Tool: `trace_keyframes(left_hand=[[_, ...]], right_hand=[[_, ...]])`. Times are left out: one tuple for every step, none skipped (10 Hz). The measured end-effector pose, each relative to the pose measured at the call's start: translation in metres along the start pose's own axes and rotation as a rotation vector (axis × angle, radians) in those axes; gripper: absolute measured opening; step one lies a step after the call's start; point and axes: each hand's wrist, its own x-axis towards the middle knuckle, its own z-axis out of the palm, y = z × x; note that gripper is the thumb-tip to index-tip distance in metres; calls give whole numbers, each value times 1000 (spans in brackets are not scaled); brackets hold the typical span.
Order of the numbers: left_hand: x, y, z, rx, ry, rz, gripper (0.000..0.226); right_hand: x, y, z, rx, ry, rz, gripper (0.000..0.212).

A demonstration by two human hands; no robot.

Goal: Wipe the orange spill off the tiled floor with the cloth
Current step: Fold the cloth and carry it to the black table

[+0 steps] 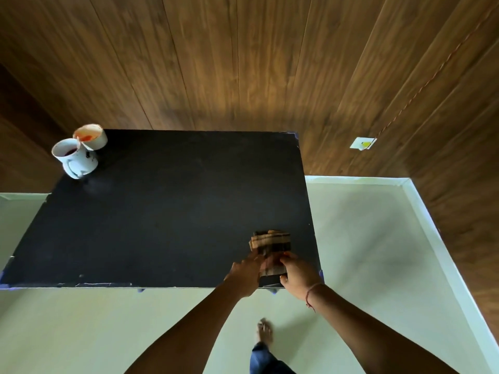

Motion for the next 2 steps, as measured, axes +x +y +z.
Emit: trace_keyframes(left_hand=[[-12,-3,-3,-45,22,53,51],[-39,-9,-17,-161,113,26,36]], right_hand=[[-12,0,-2,11,-9,45,38],[-31,-14,-11,108,102,94,45]])
